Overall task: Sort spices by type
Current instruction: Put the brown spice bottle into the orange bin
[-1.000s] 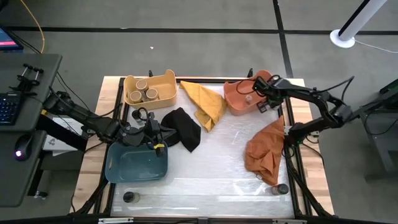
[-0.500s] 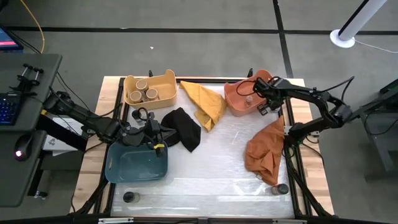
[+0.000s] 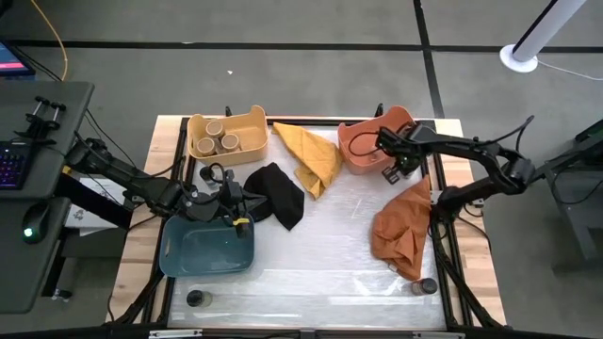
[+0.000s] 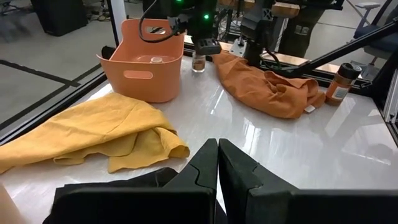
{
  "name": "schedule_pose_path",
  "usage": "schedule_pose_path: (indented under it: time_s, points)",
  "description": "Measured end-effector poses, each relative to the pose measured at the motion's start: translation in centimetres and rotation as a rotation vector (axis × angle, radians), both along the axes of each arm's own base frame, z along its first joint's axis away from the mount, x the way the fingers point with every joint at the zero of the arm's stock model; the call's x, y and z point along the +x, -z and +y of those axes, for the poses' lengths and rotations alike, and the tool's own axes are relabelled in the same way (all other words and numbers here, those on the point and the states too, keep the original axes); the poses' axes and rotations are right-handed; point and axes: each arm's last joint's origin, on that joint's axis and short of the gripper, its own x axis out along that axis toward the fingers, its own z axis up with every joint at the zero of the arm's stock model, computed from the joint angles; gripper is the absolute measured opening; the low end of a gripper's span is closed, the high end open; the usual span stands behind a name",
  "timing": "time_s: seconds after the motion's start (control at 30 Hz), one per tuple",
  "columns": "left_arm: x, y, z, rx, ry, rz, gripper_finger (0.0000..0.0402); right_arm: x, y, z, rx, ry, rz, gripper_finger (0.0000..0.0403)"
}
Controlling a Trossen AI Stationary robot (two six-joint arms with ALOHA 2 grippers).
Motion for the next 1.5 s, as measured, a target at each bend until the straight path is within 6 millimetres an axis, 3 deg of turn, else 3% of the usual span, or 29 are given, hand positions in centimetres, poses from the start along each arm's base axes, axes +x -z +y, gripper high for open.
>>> schedule_pose_path:
  time_s: [0.3, 0.53, 0.9, 1.03, 1.23, 1.5]
  points:
    - [0.0, 0.0, 0.0, 0.0, 0.0, 0.001, 0.0, 2.4, -0.2, 3.0, 0.061, -0.099, -0.097, 0.0]
    - [0.0, 0.0, 0.0, 0.0, 0.0, 0.001, 0.0, 6.4, -1.8, 5.2, 0.104, -0.258, -0.347, 0.0]
    - [0.0, 0.0, 0.0, -0.003, -0.002, 0.003, 0.0, 10.5, -8.5, 8.9, 0.046, -0.61, -0.567, 0.0]
    - [0.0, 0.0, 0.0, 0.002, -0.001, 0.005, 0.0, 11.6, -10.1, 10.1, 0.005, -0.679, -0.672, 0.0009]
    - [0.0, 0.0, 0.0, 0.001, -0.001, 0.004, 0.0, 12.6, -9.5, 11.9, 0.026, -0.807, -0.693, 0.0099]
    - [0.0, 0.0, 0.0, 0.0, -0.001, 0.001, 0.0, 12.9, -6.6, 12.3, -0.104, -0.918, -0.376, 0.0265]
